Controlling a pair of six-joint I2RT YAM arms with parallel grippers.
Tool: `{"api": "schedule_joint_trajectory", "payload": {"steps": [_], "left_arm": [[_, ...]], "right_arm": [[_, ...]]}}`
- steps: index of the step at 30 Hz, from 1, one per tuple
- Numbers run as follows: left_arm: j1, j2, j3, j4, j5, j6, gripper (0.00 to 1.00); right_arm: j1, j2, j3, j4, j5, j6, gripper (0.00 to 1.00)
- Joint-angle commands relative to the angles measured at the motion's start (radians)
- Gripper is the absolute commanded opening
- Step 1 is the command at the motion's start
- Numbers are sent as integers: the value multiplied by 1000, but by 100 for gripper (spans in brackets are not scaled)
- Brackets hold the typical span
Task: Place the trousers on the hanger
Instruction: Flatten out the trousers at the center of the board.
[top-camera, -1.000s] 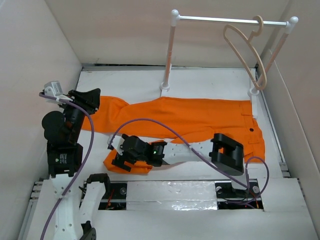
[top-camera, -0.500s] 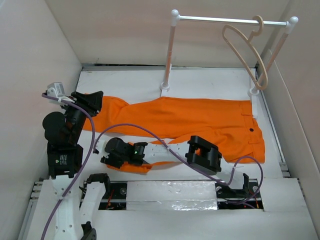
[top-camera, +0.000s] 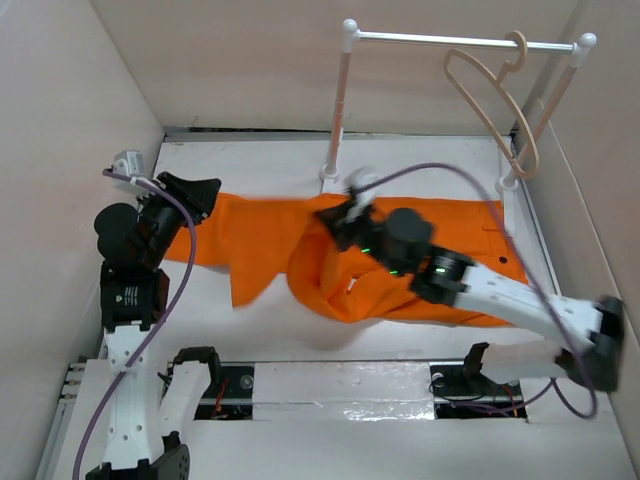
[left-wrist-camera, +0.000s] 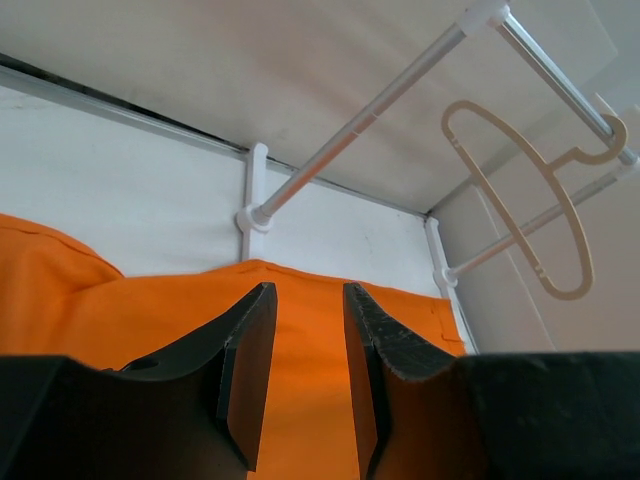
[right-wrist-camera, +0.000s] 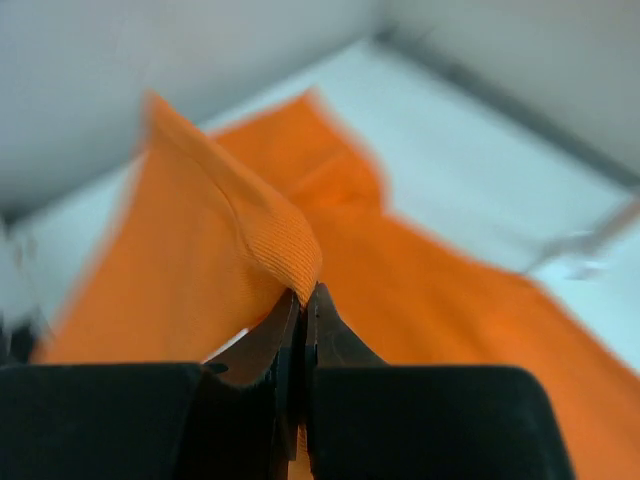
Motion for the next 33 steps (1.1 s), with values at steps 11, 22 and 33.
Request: {"api": "schedule_joint_trajectory", "payload": {"steps": [11,22,33], "left_arm": [[-119,206,-64,238,79,-42,32],[-585,430,-215,310,-308,4,33],[-585,111,-58,59,-740,4,33]], "right_arm": [[-219,-502,-736,39,-44,296,3],[-272,-433,-687,-6,34,297,0],[-115,-109,3,-140,-252,14,0]]}}
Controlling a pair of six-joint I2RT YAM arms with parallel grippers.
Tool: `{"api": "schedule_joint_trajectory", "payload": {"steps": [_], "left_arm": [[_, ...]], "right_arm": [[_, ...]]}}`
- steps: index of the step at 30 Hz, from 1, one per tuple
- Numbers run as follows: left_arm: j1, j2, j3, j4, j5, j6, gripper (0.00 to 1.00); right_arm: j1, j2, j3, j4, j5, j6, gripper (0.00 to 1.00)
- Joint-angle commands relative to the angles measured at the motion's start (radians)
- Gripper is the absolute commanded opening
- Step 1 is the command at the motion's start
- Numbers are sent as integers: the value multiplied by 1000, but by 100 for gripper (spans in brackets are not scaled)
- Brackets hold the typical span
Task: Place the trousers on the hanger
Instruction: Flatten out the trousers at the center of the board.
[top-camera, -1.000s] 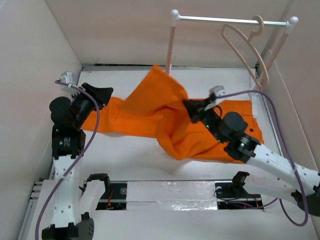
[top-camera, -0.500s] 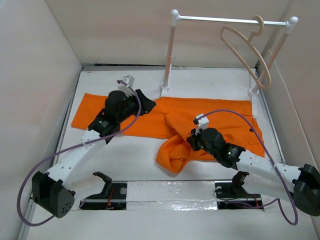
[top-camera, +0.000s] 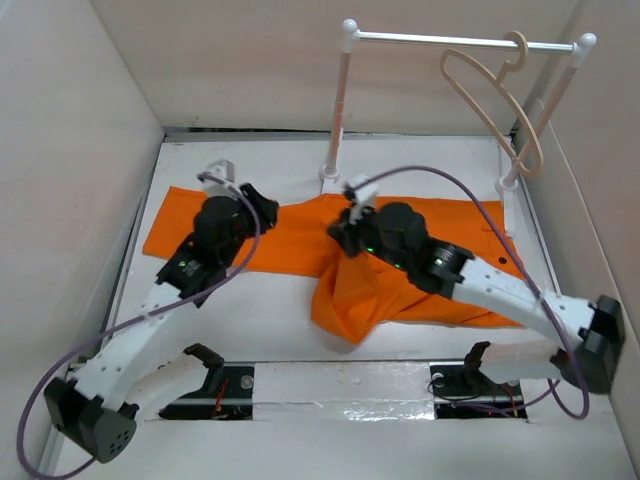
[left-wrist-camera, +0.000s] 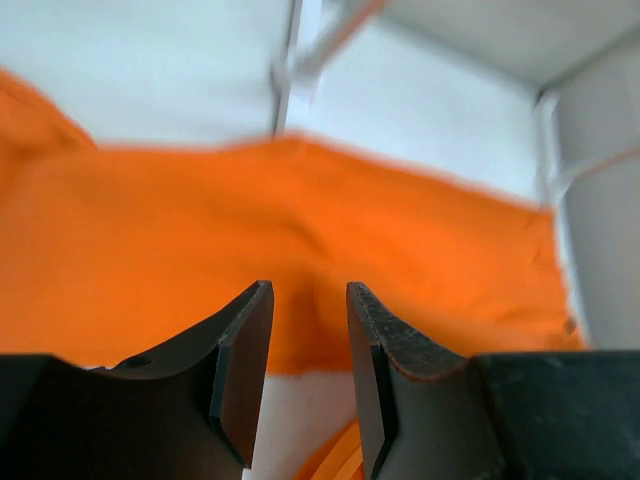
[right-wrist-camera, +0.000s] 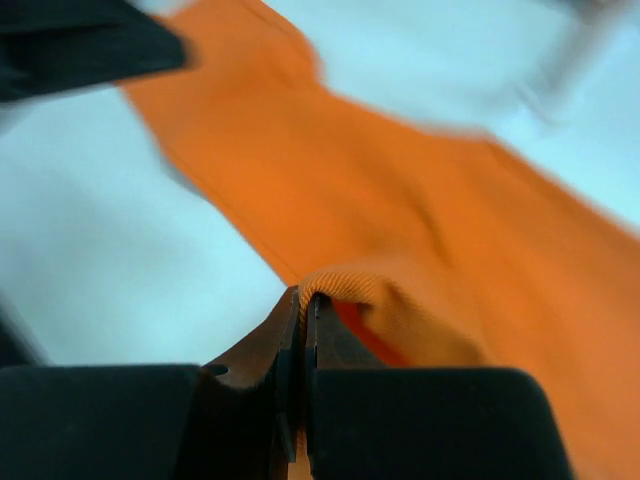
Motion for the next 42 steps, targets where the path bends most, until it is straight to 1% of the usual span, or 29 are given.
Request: {"api": "schedule_joint_trajectory", "payload": {"steps": [1,2,3,4,5,6,7,8,11,12,14,16,20,22,23,25,26,28,29,30,32,33,35,36,37,38,39,41,42], "left_arm": [[4,-157,226,-83,-248,29,33],[4,-180,256,-108,-319,37,33],[4,-208,282,-148,-354,45,33],[4,-261,321,-163,-390,54,33],[4,-285,335,-177,-449,75,36],[4,-306,348,-194,-471,87,40],[4,-335,357,-208,-491,95,41],[4,-342,377,-221,-518,97,41],[4,-346,376,-237,-529,109,41],[4,-343,374,-237,-528,109,41],[4,-325,360,-229,-520,108,41],[4,-301,346,-217,-514,103,41],[4,-250,267,-192,-473,88,41],[4,-210,225,-174,-441,77,41],[4,-198,183,-169,-412,54,40],[4,-163,98,-139,-370,26,38],[4,-155,69,-124,-335,-19,38],[4,-136,3,-47,-286,-67,37],[4,-127,-72,-9,-237,-89,37],[4,-116,-106,46,-215,-131,36],[4,-73,-170,70,-201,-170,36],[4,-63,-189,73,-210,-188,36],[4,-66,-239,77,-247,-251,37],[4,-78,-259,87,-255,-271,40],[4,-107,-279,88,-261,-314,41],[4,-121,-316,114,-272,-333,45],[4,-135,-330,123,-281,-348,53],[4,-155,-358,142,-310,-383,60],[18,-155,-362,156,-313,-389,64]], "right_arm": [[220,188,357,-95,-126,-177,0],[265,239,421,-126,-126,-204,0],[302,332,478,-158,-134,-238,0],[328,371,527,-191,-155,-243,0],[364,402,593,-250,-152,-249,0],[364,422,597,-252,-148,-258,0],[373,436,588,-239,-138,-254,0],[364,431,542,-182,-138,-254,0],[324,404,505,-144,-138,-235,0],[298,397,500,-146,-112,-234,0],[263,393,503,-152,-71,-235,0],[194,411,531,-164,-68,-244,0],[83,505,598,-170,-62,-286,0],[33,583,638,-176,-74,-301,0],[-21,607,644,-186,-83,-301,0],[-73,663,638,-183,-126,-298,0],[-116,675,621,-172,-161,-295,11],[-150,696,598,-163,-186,-274,27],[-164,697,577,-160,-184,-269,39],[-184,689,563,-160,-166,-263,46],[-196,646,532,-161,-138,-252,55],[-196,625,496,-160,-106,-251,63],[-196,545,460,-157,-76,-252,64],[-196,514,442,-152,-48,-251,72],[-196,484,396,-146,-45,-246,73],[-196,451,373,-128,-42,-243,73],[-196,387,350,-120,-42,-238,73],[-196,324,279,-88,-39,-228,73],[-196,266,253,-74,-40,-226,71]]}}
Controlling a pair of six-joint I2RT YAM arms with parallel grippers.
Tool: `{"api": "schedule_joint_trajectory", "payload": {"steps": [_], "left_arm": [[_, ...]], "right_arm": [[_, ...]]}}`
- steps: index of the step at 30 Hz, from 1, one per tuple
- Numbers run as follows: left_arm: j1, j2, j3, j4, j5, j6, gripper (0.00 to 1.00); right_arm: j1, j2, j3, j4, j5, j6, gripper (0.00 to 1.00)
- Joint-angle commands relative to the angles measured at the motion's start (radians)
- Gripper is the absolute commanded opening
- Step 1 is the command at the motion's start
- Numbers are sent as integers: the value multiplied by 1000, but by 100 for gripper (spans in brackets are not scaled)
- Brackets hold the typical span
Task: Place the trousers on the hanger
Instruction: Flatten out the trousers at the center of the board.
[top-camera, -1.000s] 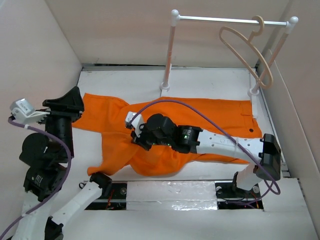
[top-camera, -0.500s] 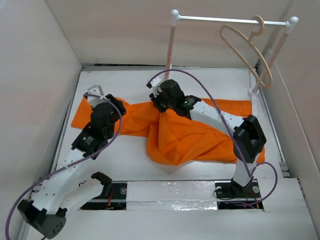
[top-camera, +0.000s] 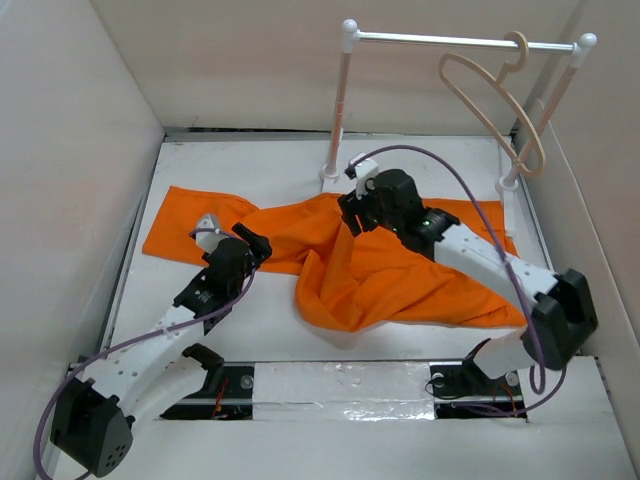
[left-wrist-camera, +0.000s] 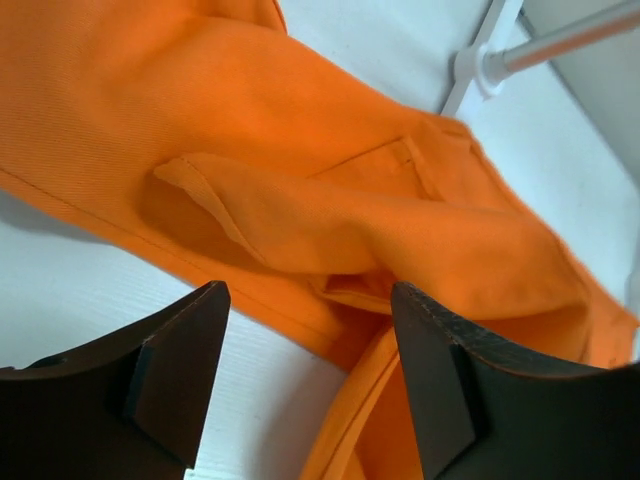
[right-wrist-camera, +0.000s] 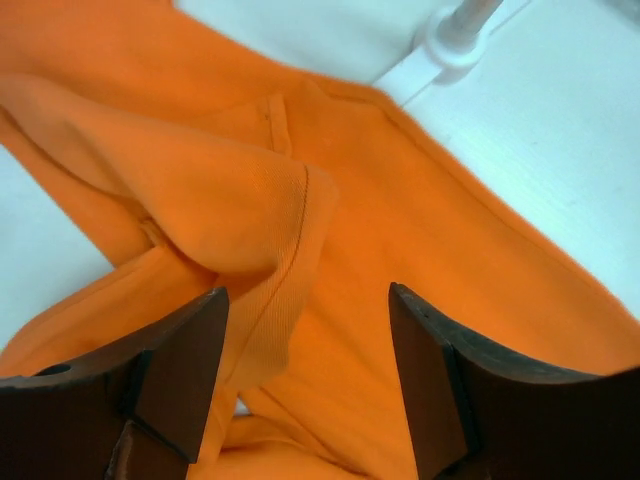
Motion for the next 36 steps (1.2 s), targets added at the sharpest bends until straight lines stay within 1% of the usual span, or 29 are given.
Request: {"api": "schedule_joint_trajectory", "payload": {"steps": [1,2,3,5,8,10,11,14,15,18,23,25,32,35,36], "left_arm": [[26,-19,-18,111,-45,-95,65],[58,-13,-19,117,-29,-106,66],[70,-5,-22,138,-19,-114,66],[92,19,-31,155,8,-144,67],[113,50,-44,158,2,-186,65],[153,65,-59,187,10,-210,64],[167,71,-74,206,39,-214,63],[231,131,-73,243,117,-215,63],[242,148,-73,243,125,-217,62],[265,199,-85,278,149,-221,62],[265,261,-105,367,201,-246,61],[265,292,-103,388,215,-253,59],[265,337,-96,431,197,-272,47],[265,367,-93,445,177,-276,44],[265,377,-94,447,172,-281,41]], "right_arm": [[19,-148,-70,105,29,22,66],[31,-175,-118,131,29,25,49],[31,-224,-142,142,32,28,33],[52,-270,-197,144,40,42,0],[74,-370,-254,147,37,54,0],[98,-419,-320,163,29,69,6],[99,-466,-340,177,29,75,11],[123,-548,-410,176,23,81,16],[134,-566,-410,174,24,109,16],[152,-617,-439,167,20,115,18],[186,-626,-461,144,20,111,21],[186,-619,-467,144,26,112,21],[206,-611,-502,159,21,131,21],[215,-628,-516,157,30,146,22],[215,-634,-521,159,30,150,22]]}}
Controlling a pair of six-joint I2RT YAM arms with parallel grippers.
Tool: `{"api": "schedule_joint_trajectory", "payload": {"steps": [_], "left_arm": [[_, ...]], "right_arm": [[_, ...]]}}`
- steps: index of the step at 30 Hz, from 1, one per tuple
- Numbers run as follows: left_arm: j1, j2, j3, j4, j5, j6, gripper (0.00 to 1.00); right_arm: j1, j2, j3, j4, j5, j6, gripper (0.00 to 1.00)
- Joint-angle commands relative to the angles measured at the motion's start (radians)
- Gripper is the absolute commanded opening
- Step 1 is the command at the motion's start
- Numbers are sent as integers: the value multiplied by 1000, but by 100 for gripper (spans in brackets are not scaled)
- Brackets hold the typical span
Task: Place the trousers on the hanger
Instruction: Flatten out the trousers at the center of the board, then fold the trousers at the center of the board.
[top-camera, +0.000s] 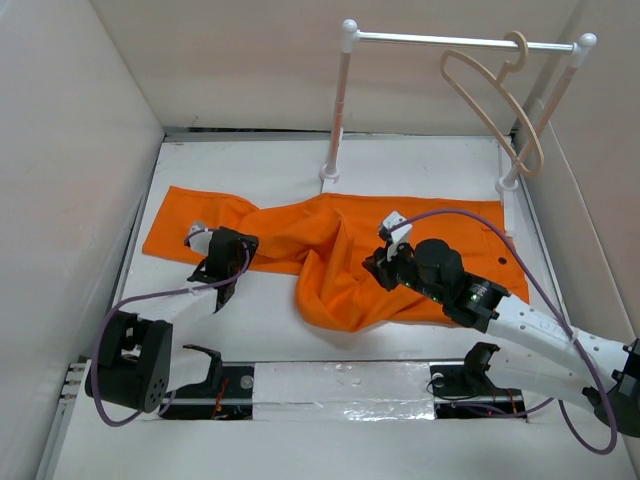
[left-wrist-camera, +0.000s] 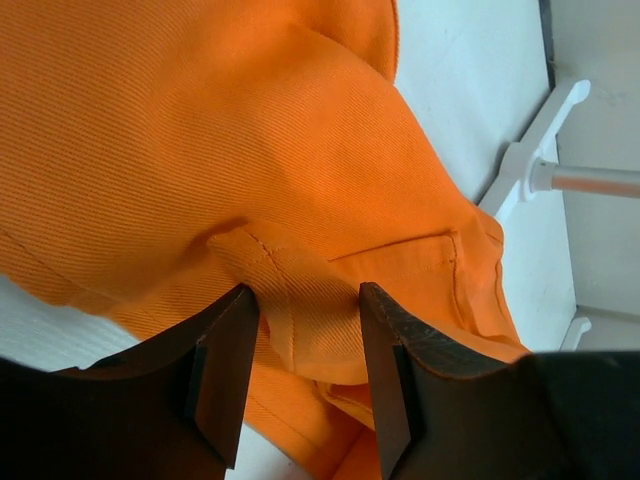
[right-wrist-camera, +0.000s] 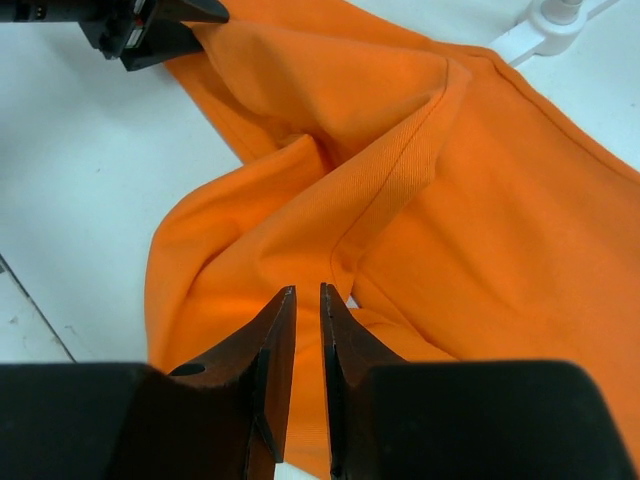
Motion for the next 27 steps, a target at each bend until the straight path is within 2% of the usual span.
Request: {"api": "schedule_joint_trajectory", "payload": {"steps": [1,8,11,12,14,15,18,19,22,27], "left_arm": [[5,29,-5,64,-37,-18,40],[5,40,-21,127,-61,-13,26],[5,22,-10,127,-63,2,11],[5,14,-7,129,-63,13,1],[5,-32,13,104,-58,31,0],[5,-57,22,93,-57,49,0],[5,-205,91,-15,-80,117,0],[5,-297,116,-93,-92,157,0],[5,-466,229,-224,-142,221,0],[5,-583,425,-367,-153,347,0]], "right_arm": [[22,-34,-19,45,9,29,22],[22,-75,-42,53,12,46,22],[22,-74,-48,51,17,52,23],[22,-72,-54,54,20,57,27],[22,-65,-62,51,53,64,37],[22,-59,-68,48,63,72,47],[-1,-28,-79,13,113,139,61],[-30,-20,-85,-4,144,182,65],[-93,3,-145,28,181,253,66],[-323,87,-206,197,100,299,66]]}}
